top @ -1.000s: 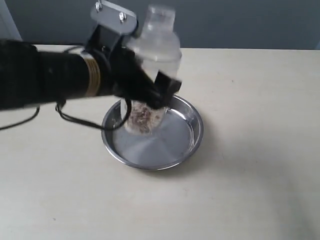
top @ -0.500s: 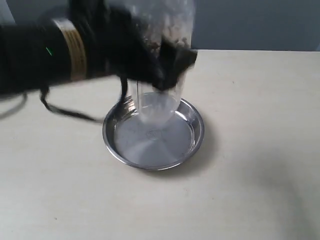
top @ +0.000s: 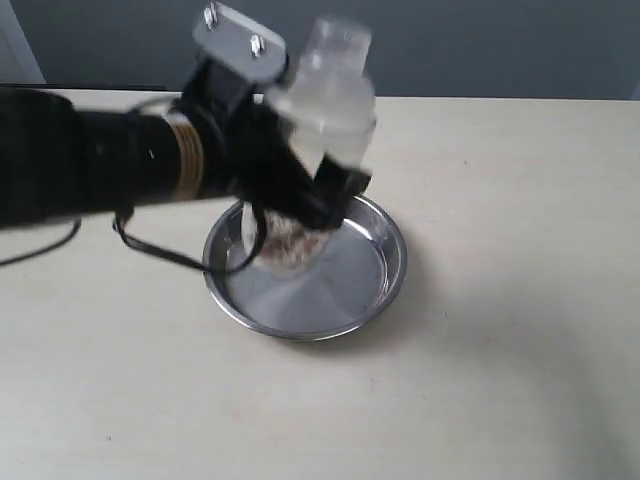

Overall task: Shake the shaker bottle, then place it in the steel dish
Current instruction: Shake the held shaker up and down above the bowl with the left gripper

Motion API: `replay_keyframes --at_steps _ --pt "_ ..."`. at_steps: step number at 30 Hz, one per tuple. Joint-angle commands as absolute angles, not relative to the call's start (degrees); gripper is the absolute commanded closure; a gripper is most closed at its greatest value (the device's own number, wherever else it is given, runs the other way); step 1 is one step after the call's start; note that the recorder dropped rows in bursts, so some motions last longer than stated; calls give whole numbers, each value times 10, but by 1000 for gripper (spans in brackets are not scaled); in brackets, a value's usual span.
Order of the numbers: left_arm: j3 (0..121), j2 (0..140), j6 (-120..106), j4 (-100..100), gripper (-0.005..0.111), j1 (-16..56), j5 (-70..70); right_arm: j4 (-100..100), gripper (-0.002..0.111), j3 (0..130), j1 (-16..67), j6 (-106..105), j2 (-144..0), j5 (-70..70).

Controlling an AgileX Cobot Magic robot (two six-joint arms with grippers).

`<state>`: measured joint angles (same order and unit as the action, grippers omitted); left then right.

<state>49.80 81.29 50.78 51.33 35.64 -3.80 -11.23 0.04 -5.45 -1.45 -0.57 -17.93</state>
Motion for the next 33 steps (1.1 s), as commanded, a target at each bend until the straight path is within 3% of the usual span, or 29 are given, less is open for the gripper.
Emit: replay_keyframes --at_steps 1,3,7,12,17,21,24,26,28,31,33 --pt "479 812 501 496 106 362 -37 -111 109 0 -57 -15 -3 -175" --pt "456 847 522 475 106 360 -24 -111 109 0 -57 -15 -3 -176" --pt "522 764 506 512 106 382 -115 -111 109 0 -57 -15 -3 -176" --pt "452 834 504 490 106 371 0 -111 109 0 -57 -15 -3 -176" --pt "512 758 503 499 106 372 -80 -109 109 0 -57 -15 -3 -176" --pt "443 833 516 445 106 367 -44 -109 109 0 -57 -15 -3 -176" --pt "503 747 485 476 106 371 -115 -109 109 0 -57 -15 -3 -176" --pt "475 756 445 421 106 364 -36 -110 109 0 -57 -15 -3 -174" --pt "421 813 465 391 106 345 -43 -110 109 0 -57 -15 -3 -174" --pt "521 711 417 448 106 344 -89 -110 109 0 -57 -15 -3 -174" --pt "473 741 415 404 106 342 -33 -110 109 0 -57 -15 -3 -174"
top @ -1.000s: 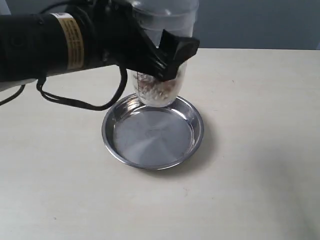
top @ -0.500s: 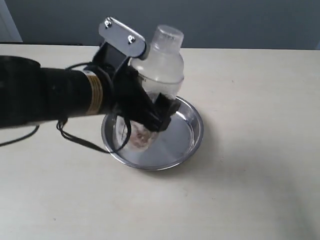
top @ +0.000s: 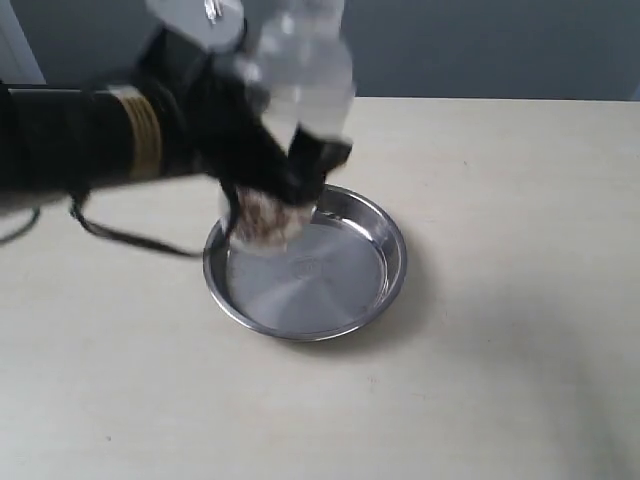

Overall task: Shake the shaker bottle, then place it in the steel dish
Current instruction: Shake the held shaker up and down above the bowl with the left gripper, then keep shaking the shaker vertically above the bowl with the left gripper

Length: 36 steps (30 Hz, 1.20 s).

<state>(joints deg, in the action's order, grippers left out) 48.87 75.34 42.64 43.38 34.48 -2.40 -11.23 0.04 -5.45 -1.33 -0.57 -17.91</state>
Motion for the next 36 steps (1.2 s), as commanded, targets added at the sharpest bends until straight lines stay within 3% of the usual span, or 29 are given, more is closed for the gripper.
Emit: replay_keyframes --at_steps 1,4,8,13,16,19,21,23,25,27,30,34,36 --pt "413 815 418 357 106 342 -53 -110 109 0 -57 -15 -3 -174" --pt "493 737 414 412 106 366 -62 -110 109 0 -57 -15 -3 -174" --pt "442 806 419 371 106 349 -34 -110 109 0 -57 -15 -3 -174" --pt "519 716 415 406 106 350 -58 -112 109 0 -57 -15 -3 -176" --pt "436 768 419 379 106 349 -12 -112 109 0 -57 -15 -3 -176" --pt "383 802 444 351 106 371 -147 -110 109 0 -57 -15 -3 -176" --pt "386 786 384 399 106 385 -147 -110 109 0 -57 -15 -3 -176" --pt "408 785 246 268 106 335 -31 -110 109 0 -57 -15 -3 -176" --pt "402 798 226 99 106 250 -75 -110 109 0 -57 -15 -3 -176" --pt "386 792 249 70 106 271 -153 -110 109 0 -57 -15 -3 -176" --pt "394 772 211 190 106 348 -131 -110 109 0 -56 -15 -3 -176" --pt "386 800 50 -178 106 235 -162 -110 109 0 -56 -15 -3 -176" --pt "396 800 88 -154 106 271 -158 -110 109 0 -56 -15 -3 -176"
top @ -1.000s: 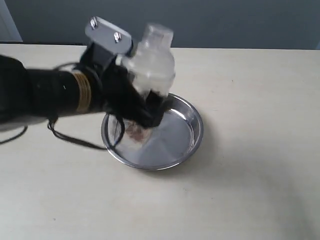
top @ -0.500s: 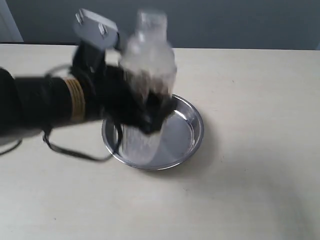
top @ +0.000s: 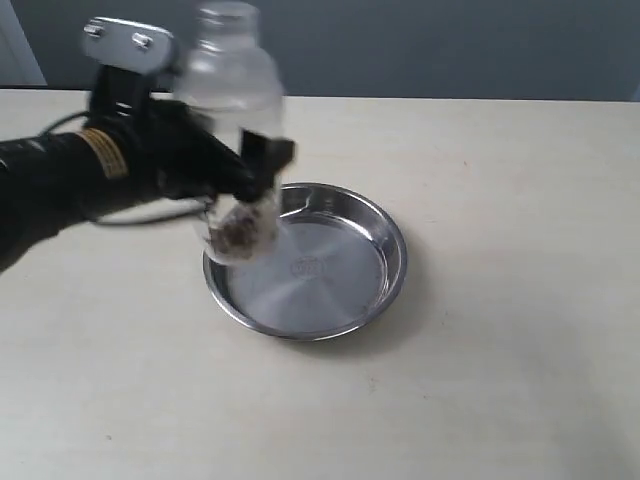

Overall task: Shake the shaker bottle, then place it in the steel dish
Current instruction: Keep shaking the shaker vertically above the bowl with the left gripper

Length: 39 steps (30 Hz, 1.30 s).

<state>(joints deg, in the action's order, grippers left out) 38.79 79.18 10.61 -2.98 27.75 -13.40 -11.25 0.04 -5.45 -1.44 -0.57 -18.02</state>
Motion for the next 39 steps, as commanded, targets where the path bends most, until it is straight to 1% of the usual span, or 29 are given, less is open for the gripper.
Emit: replay_keyframes --at_steps 1,2,3,4,7,8,9,11,12,15,17,18,20,22,24,26,28,30,32,34,36,39 --pt "404 795 106 -57 106 314 -135 -110 109 0 -56 -15 -3 -176" --pt "412 792 110 67 106 371 -112 -110 109 0 -56 -15 -3 -176" --pt "416 790 107 136 106 410 -99 -110 109 0 -56 -15 -3 -176" --pt "416 790 98 127 106 410 -101 -110 109 0 -56 -15 -3 -176" --pt "407 819 54 -102 106 317 -143 -110 109 0 -56 -15 -3 -176" --pt "407 826 60 -159 106 308 -149 -110 109 0 -56 -15 -3 -176" --pt "408 824 54 -117 106 322 -134 -110 109 0 -56 -14 -3 -176" --pt "407 809 54 38 106 362 -103 -110 109 0 -56 -14 -3 -176" --pt "404 809 54 43 106 366 -123 -110 109 0 -56 -14 -3 -176" --pt "426 797 47 -45 106 312 -217 -109 109 0 -56 -14 -3 -176" --pt "465 758 47 -16 106 304 -189 -110 109 0 -56 -14 -3 -176" --pt "477 742 47 -5 106 304 -164 -112 109 0 -56 -14 -3 -176" --pt "456 745 47 -16 106 304 -113 -110 109 0 -56 -14 -3 -176" --pt "402 789 47 -23 106 304 -111 -110 109 0 -56 -14 -3 -176" --pt "387 808 48 -44 106 304 -117 -112 109 0 -56 -14 -3 -176" --pt "417 770 47 -26 106 313 -109 -112 109 0 -56 -14 -3 -176" --pt "472 708 47 35 106 321 -109 -112 109 0 -56 -14 -3 -176" --pt "479 687 49 34 106 321 -114 -112 109 0 -56 -14 -3 -176" --pt "425 731 49 20 106 320 -123 -112 109 0 -56 -14 -3 -176" --pt "378 807 50 -29 106 320 -162 -112 109 0 -56 -14 -3 -176" --pt "399 800 53 -35 106 330 -168 -112 109 0 -56 -14 -3 -176" --pt "460 724 52 38 106 344 -175 -112 109 0 -56 -14 -3 -176"
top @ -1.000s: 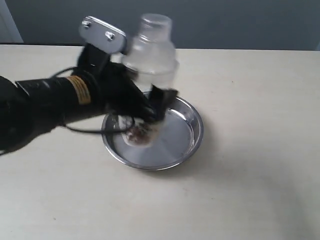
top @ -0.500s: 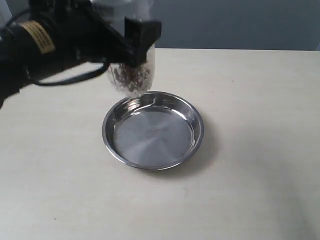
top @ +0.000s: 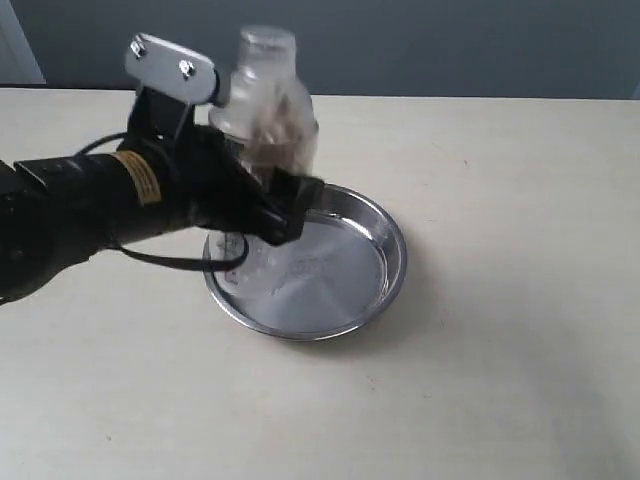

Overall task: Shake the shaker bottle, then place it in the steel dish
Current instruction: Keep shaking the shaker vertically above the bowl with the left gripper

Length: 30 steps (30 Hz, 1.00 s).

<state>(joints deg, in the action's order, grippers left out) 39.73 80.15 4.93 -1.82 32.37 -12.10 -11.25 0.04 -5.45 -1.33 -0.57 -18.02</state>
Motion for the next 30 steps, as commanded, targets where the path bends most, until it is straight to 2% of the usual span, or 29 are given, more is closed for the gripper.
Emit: replay_keyframes --at_steps 1,4,6,11,17,22,27,30 --pt "461 721 53 28 106 344 -175 -110 109 0 -57 -14 -3 -176" --pt "397 805 48 5 106 336 -169 -110 109 0 -57 -14 -3 -176" --pt "396 849 56 -32 106 330 -177 -110 109 0 -57 -14 -3 -176" --pt "480 734 56 47 106 345 -178 -110 109 0 -57 -14 -3 -175" --pt "397 856 64 -38 106 331 -171 -110 109 0 -57 -14 -3 -175" --pt "436 741 67 24 106 344 -215 -110 109 0 -57 -14 -3 -175" --pt "360 851 79 -38 106 330 -206 -110 109 0 -57 -14 -3 -175" --pt "398 768 90 7 106 347 -210 -110 109 0 -57 -14 -3 -175"
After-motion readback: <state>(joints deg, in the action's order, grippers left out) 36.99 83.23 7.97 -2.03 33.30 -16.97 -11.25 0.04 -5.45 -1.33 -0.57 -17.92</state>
